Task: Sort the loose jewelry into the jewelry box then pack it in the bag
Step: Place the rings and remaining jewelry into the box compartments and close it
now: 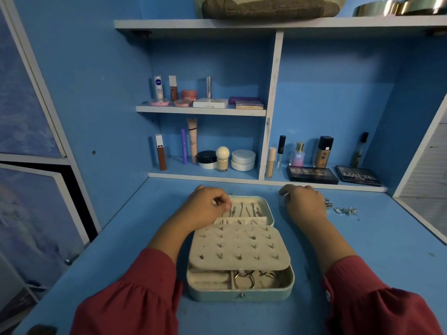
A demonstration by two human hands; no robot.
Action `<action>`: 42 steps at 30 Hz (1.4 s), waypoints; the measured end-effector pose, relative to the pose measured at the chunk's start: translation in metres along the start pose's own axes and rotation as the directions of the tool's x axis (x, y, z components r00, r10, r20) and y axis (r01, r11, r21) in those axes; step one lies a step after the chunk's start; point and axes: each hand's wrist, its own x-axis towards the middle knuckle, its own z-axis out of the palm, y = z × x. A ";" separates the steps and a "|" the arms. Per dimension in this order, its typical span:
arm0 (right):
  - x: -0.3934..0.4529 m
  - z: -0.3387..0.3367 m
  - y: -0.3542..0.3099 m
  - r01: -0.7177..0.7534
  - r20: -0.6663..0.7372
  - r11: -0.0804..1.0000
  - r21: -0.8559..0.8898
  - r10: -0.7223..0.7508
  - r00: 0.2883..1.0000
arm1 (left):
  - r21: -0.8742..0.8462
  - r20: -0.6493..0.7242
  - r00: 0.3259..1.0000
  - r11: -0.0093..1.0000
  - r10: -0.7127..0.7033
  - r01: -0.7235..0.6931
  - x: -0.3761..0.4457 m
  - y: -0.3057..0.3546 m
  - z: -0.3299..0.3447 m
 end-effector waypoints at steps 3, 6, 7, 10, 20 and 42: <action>-0.001 -0.004 -0.003 -0.045 -0.078 0.966 0.254 0.066 0.995 | -0.026 0.003 1.000 1.000 0.000 0.000 0.000 0.003 0.000; -0.003 -0.013 -0.007 -0.095 -0.053 0.733 0.673 0.176 0.983 | -0.090 -0.013 1.000 0.996 0.006 -0.007 -0.002 0.008 -0.002; -0.005 -0.017 -0.010 -0.099 -0.030 0.610 0.786 0.198 0.980 | -0.119 -0.016 1.000 0.993 0.003 -0.005 -0.002 0.010 -0.002; -0.010 -0.029 -0.018 -0.063 -0.011 0.352 0.934 0.206 0.979 | -0.197 -0.023 1.000 0.980 -0.013 0.008 -0.003 0.011 -0.003; -0.027 -0.049 -0.056 -0.058 0.043 -0.125 0.990 -0.123 0.991 | -0.510 0.045 0.998 0.860 0.033 -0.005 -0.006 0.024 -0.006; -0.032 -0.037 -0.065 -0.078 0.114 0.324 0.943 -0.094 0.989 | -0.629 -0.113 0.990 0.778 -0.087 -0.003 -0.004 0.028 -0.007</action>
